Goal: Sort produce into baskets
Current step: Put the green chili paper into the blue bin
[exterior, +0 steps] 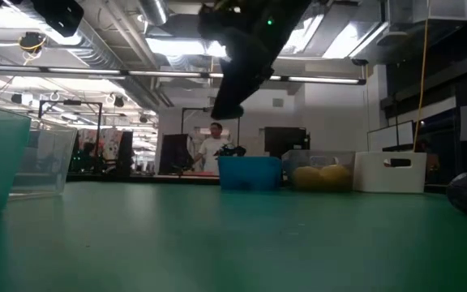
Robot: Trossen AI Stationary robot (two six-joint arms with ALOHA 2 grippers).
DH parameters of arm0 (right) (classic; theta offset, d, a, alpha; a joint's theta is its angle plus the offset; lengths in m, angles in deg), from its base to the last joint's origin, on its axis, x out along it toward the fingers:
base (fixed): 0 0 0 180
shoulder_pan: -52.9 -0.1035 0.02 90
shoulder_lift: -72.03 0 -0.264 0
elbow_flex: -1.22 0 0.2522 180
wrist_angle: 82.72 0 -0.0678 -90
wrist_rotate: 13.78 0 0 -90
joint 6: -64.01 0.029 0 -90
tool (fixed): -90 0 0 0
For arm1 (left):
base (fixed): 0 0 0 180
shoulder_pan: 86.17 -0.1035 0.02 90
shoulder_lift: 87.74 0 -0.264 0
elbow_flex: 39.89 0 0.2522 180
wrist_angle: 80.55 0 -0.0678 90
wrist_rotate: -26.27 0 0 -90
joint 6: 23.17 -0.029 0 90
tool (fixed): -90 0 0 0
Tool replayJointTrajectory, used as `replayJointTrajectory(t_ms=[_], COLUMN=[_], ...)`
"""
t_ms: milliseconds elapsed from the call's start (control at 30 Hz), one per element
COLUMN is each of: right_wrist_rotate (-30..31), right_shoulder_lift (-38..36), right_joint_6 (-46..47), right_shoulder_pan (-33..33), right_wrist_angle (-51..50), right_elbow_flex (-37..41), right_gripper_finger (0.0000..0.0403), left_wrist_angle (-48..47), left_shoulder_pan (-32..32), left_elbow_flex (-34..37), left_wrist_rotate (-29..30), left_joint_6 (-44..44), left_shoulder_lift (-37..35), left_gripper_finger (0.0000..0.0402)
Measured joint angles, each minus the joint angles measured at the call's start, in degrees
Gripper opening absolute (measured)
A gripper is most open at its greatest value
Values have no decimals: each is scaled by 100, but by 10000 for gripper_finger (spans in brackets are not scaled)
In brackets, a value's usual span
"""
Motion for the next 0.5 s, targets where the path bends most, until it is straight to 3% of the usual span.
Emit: replayJointTrajectory(t_ms=[267,500], right_wrist_rotate=[-629,-1205], right_shoulder_lift=[-587,-482], right_joint_6=[-795,-879], right_shoulder_pan=[1741,3273], right_wrist_angle=[-391,251], right_elbow_flex=[0,36], right_gripper_finger=[64,64], left_wrist_angle=[-4,-4], left_shoulder_pan=[2,2], left_elbow_flex=[0,0], left_wrist_rotate=[0,2], left_joint_6=[0,0], left_shoulder_lift=[2,1], left_gripper_finger=[237,237])
